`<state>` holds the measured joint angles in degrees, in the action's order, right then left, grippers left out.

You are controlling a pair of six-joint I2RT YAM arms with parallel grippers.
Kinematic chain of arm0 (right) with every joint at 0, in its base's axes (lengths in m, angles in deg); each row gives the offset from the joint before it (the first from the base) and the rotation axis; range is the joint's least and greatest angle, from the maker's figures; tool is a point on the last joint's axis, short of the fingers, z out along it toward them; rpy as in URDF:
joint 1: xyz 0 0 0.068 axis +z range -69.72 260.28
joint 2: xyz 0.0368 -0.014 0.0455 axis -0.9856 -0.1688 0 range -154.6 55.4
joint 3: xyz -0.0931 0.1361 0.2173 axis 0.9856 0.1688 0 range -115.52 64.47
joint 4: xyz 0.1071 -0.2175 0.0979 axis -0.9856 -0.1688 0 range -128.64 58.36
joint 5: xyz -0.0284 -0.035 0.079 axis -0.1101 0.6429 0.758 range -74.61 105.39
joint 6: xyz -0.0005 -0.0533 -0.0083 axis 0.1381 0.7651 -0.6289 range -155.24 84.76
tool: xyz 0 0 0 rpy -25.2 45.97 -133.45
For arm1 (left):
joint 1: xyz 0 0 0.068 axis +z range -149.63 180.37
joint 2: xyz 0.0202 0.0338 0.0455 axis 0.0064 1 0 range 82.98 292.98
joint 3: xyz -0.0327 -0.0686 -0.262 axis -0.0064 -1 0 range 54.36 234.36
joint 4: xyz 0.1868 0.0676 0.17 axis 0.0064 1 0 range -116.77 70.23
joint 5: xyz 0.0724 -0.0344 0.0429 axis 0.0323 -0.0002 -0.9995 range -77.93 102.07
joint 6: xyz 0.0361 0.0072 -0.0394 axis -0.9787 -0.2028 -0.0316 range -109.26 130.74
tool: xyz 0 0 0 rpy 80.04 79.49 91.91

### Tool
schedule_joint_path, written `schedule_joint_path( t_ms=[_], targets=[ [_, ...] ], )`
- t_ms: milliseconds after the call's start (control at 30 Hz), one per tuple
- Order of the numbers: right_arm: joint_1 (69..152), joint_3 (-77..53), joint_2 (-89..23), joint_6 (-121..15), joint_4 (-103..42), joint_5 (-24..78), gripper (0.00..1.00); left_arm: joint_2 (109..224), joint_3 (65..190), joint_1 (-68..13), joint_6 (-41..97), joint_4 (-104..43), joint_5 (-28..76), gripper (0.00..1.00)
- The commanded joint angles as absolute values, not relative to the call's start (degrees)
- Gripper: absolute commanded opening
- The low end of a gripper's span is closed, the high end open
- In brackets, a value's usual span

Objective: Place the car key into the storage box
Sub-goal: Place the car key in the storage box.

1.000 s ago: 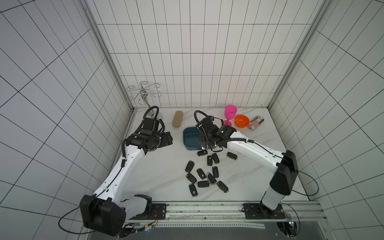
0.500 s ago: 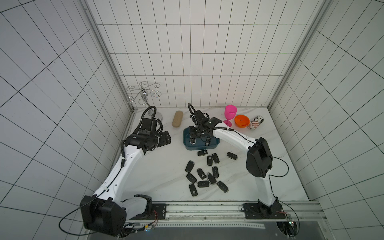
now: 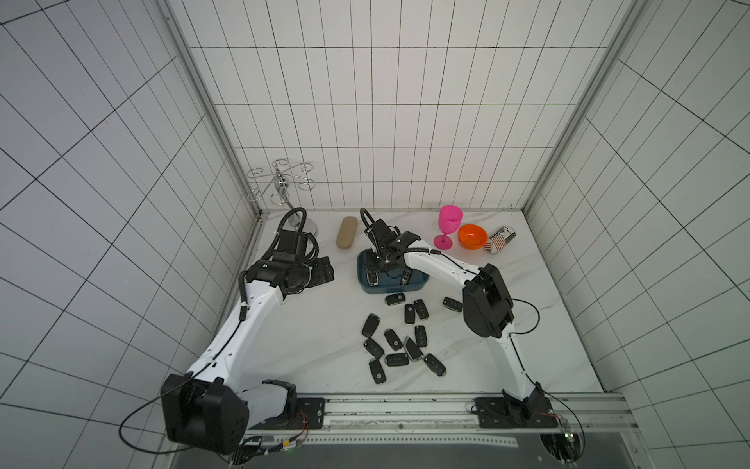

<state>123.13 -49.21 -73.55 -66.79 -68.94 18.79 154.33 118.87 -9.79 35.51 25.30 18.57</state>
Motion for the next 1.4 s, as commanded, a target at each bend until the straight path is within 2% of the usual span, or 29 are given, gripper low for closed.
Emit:
schedule_joint_path(
  t_ms=[0, 600, 900, 1367],
  targets=[
    [122.3, -52.8, -76.7, -65.4, -71.3, 17.1, 0.0, 155.2, 120.0, -9.6, 34.9, 25.4, 19.2, 0.88],
    [121.0, -60.8, -83.0, -66.2, -77.7, 19.5, 0.0, 155.2, 120.0, -9.6, 34.7, 25.5, 19.9, 0.88],
    [120.6, -61.1, -83.4, -66.8, -78.7, 20.0, 0.17, 155.1, 120.1, -9.6, 34.6, 25.8, 19.8, 0.88],
    [119.0, -60.8, -84.3, -66.3, -77.4, 25.5, 0.3, 155.2, 120.1, -9.6, 34.6, 25.6, 19.7, 0.88]
  ],
)
